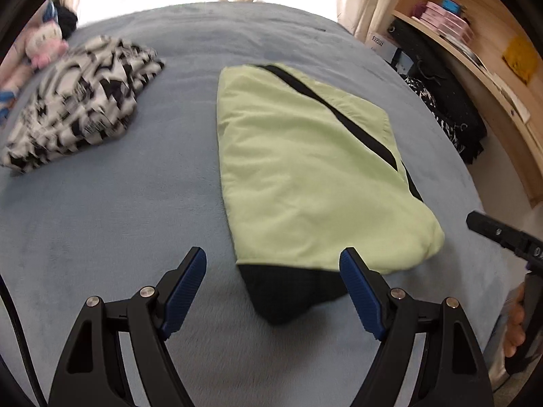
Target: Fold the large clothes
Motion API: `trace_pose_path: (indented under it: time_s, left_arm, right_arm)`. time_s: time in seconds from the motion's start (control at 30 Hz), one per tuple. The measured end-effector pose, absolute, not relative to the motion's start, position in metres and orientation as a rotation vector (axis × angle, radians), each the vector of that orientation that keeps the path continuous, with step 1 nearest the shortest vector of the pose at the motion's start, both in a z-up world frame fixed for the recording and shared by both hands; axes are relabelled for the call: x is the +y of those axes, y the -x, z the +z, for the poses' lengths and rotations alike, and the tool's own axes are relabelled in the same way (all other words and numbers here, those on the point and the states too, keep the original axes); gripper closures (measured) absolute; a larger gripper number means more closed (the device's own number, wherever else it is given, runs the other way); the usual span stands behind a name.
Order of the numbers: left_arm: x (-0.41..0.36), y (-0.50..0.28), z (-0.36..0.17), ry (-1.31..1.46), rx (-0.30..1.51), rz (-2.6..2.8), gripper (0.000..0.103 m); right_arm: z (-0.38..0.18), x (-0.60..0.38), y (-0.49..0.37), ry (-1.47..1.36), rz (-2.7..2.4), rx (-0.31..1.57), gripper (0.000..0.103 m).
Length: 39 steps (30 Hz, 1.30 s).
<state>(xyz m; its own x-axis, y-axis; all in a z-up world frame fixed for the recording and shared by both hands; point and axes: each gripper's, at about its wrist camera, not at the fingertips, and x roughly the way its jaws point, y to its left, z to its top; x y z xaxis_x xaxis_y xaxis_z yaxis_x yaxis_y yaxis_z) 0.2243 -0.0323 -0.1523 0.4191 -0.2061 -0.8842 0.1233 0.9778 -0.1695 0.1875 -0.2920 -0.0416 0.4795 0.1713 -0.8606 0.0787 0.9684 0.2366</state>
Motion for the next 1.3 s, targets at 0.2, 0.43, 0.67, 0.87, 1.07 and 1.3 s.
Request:
trace_pose_path:
  time_s: [0.2,0.43,0.67,0.87,1.07,1.3]
  left_arm:
    - [-0.015,-0.262,-0.183,0.351,1.201,-0.332,0.024]
    - [-0.006,-0.289,-0.212,0.444,1.193,-0.306,0.018]
    - [-0.006,-0.307,-0.242,0.507,1.214,-0.316,0.013]
    - [-0.021,-0.316,-0.245,0.464,1.166,-0.331,0.007]
    - [-0.030,-0.328,-0.247,0.454,1.160,-0.342,0.006]
    - [-0.038,-0.329,-0.237,0.388,1.148,-0.283,0.046]
  right_arm:
    - [-0.074,-0.325,-0.221,-0.358,0.110,1.129,0.033]
    - [-0.118,-0.346,-0.253,-0.474,0.179,1.178,0.033]
    - [-0.149,-0.343,-0.286,-0.545,0.265,1.201,0.033]
    - [-0.156,-0.328,-0.308,-0.502,0.313,1.174,0.032]
    - [-0.156,-0.318,-0.313,-0.428,0.291,1.154,0.038]
    - [-0.146,-0.310,-0.305,-0.409,0.246,1.148,0.082]
